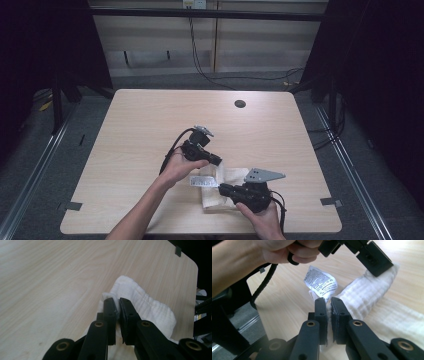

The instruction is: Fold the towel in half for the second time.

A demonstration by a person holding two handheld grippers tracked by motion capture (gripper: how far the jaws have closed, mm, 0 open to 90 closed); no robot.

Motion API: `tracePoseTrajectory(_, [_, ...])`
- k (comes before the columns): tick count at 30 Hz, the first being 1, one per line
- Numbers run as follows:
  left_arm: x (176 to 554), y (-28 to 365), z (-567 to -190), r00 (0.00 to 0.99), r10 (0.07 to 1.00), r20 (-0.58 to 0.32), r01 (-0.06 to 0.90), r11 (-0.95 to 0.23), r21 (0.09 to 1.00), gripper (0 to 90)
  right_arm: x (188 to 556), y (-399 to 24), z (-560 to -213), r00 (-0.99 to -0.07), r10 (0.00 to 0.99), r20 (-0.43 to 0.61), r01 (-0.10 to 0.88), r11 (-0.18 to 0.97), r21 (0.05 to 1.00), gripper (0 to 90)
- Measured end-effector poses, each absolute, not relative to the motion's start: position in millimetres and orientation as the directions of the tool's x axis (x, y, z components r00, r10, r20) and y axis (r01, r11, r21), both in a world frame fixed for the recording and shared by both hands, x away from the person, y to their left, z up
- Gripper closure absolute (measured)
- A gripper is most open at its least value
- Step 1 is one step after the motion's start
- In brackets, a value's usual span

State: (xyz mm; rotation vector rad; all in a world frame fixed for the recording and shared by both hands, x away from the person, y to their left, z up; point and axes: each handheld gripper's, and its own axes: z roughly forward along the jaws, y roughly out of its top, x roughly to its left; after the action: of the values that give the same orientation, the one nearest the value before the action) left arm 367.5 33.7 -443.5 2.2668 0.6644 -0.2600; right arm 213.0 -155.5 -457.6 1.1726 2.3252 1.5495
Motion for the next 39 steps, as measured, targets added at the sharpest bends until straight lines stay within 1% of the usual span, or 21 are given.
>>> tracePoseTrajectory(3, [363.6,25.1,-441.5,0.863,0.365,-0.349,0.504,-0.586,0.634,84.2,210.1,-160.8,-456.9,-0.698,0.654,0.293,0.53,0.196,0.825,84.3])
tracePoseTrajectory(6, [362.9,13.3,-441.0,0.866,0.358,-0.349,0.499,-0.6,0.625,84.3,202.3,-169.7,-455.2,-0.69,0.648,0.321,0.53,0.152,0.834,83.8])
tracePoseTrajectory(7, [363.2,8.8,-442.7,0.867,0.359,-0.345,0.498,-0.605,0.621,84.4,200.7,-171.2,-456.3,-0.687,0.661,0.302,0.53,0.171,0.831,83.8])
tracePoseTrajectory(12, [369.3,-10.0,-458.5,0.853,0.365,-0.374,0.522,-0.617,0.589,84.2,204.3,-185.1,-469.7,-0.651,0.693,0.308,0.579,0.192,0.792,83.8])
tracePoseTrajectory(15, [371.1,-18.0,-467.2,0.849,0.362,-0.385,0.527,-0.629,0.571,83.9,205.0,-189.8,-473.0,-0.655,0.703,0.278,0.59,0.246,0.769,82.5])
tracePoseTrajectory(18, [372.5,-22.4,-473.1,0.831,0.366,-0.42,0.555,-0.608,0.568,83.9,205.5,-198.1,-476.5,-0.647,0.711,0.275,0.601,0.254,0.758,82.4])
tracePoseTrajectory(20, [372.8,-25.9,-478.0,0.821,0.382,-0.424,0.569,-0.6,0.562,83.8,205.7,-203.6,-478.9,-0.634,0.722,0.279,0.612,0.247,0.751,80.7])
tracePoseTrajectory(22, [372.3,-27.6,-479.9,0.812,0.39,-0.434,0.582,-0.589,0.561,81.5,205.3,-206.3,-479.0,-0.625,0.732,0.27,0.618,0.253,0.744,76.0])
tracePoseTrajectory(24, [371.6,-27.0,-478.8,0.805,0.362,-0.47,0.591,-0.56,0.581,78.0,203.7,-209.5,-479.0,-0.617,0.749,0.242,0.617,0.269,0.74,69.0])
tracePoseTrajectory(28, [368.7,-22.7,-467.7,0.837,0.332,-0.435,0.547,-0.538,0.642,71.4,199.3,-219.0,-477.6,-0.597,0.77,0.225,0.621,0.266,0.737,55.2])
tracePoseTrajectory(29, [367.9,-20.3,-464.2,0.836,0.342,-0.429,0.549,-0.523,0.652,70.1,198.8,-221.4,-476.9,-0.598,0.77,0.224,0.618,0.265,0.74,52.2])
tracePoseTrajectory(30, [368.1,-17.0,-461.3,0.836,0.34,-0.431,0.549,-0.513,0.66,68.5,197.8,-224.3,-475.7,-0.595,0.772,0.224,0.619,0.263,0.74,49.4])
tracePoseTrajectory(32, [369.6,-8.4,-455.4,0.833,0.339,-0.437,0.552,-0.491,0.674,62.0,196.6,-231.3,-472.5,-0.584,0.777,0.233,0.615,0.237,0.752,42.4])
tracePoseTrajectory(33, [369.9,-4.3,-453.2,0.827,0.336,-0.45,0.562,-0.472,0.68,61.0,196.7,-234.1,-470.6,-0.573,0.785,0.236,0.624,0.231,0.747,39.2])
tracePoseTrajectory(34, [370.3,-0.3,-451.3,0.828,0.338,-0.448,0.561,-0.47,0.682,60.4,196.9,-236.9,-469.3,-0.57,0.789,0.231,0.617,0.225,0.754,37.3])
tracePoseTrajectory(35, [369.9,2.9,-449.7,0.833,0.353,-0.426,0.551,-0.474,0.687,58.1,195.7,-238.9,-467.3,-0.561,0.794,0.232,0.613,0.211,0.761,35.8])
tracePoseTrajectory(36, [368.9,6.5,-448.5,0.837,0.361,-0.412,0.545,-0.473,0.692,56.2,195.7,-241.0,-465.3,-0.565,0.793,0.229,0.606,0.21,0.767,35.8])
tracePoseTrajectory(38, [365.7,17.0,-446.8,0.847,0.376,-0.376,0.525,-0.479,0.703,55.2,195.3,-244.9,-460.4,-0.556,0.799,0.228,0.597,0.193,0.779,35.4])
tracePoseTrajectory(39, [364.2,20.6,-446.3,0.843,0.387,-0.374,0.529,-0.475,0.703,54.3,195.3,-248.5,-456.3,-0.55,0.806,0.218,0.582,0.183,0.792,35.2])
